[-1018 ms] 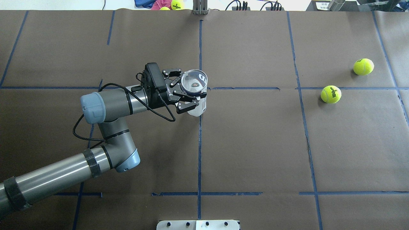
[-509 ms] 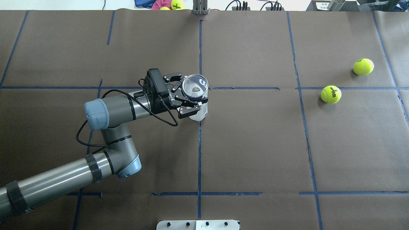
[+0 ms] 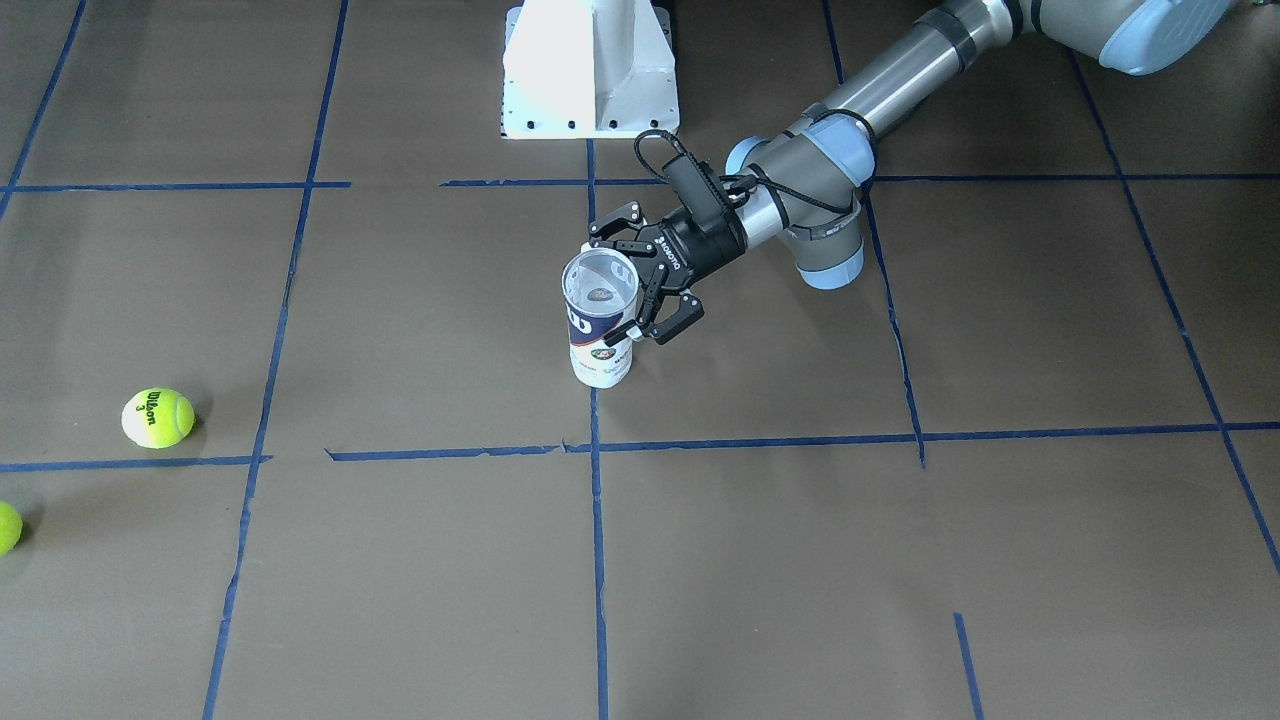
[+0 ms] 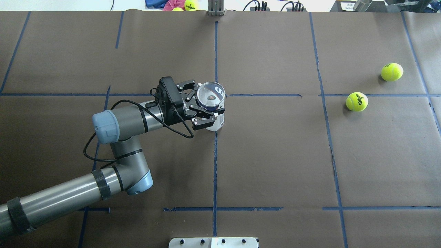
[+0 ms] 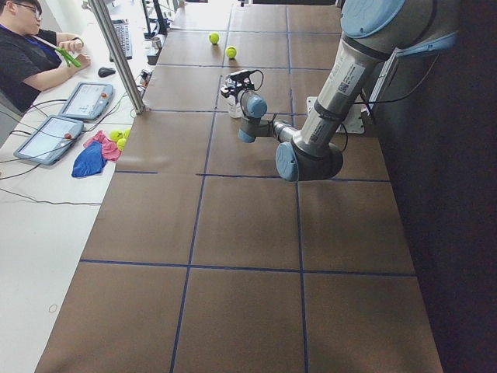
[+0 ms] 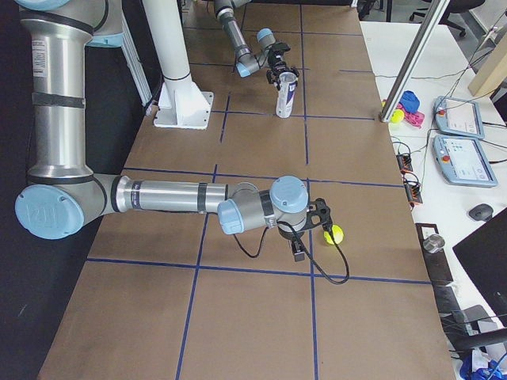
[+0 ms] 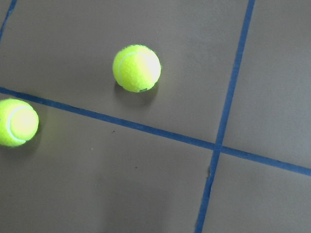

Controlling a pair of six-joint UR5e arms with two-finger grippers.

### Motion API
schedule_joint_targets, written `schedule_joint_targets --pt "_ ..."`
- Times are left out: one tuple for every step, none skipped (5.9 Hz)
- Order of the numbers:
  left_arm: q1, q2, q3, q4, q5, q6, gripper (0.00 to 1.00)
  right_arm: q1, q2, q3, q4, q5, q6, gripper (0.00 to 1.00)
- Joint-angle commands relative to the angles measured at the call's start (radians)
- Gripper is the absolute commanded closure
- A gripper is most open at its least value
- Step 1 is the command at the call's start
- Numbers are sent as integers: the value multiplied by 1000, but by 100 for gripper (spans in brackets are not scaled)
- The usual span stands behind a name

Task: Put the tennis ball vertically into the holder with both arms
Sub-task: 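Reach the right gripper to the nearer tennis ball and grasp it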

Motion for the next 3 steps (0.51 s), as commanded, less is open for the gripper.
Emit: schedule_joint_targets --pt "-1 0 -2 2 0 -2 4 -111 93 13 -4 -24 163 0" --pt "0 0 -2 2 0 -2 4 -221 148 13 -1 -97 269 0" --pt "0 -1 -2 5 0 -2 4 -329 191 7 3 -191 354 0"
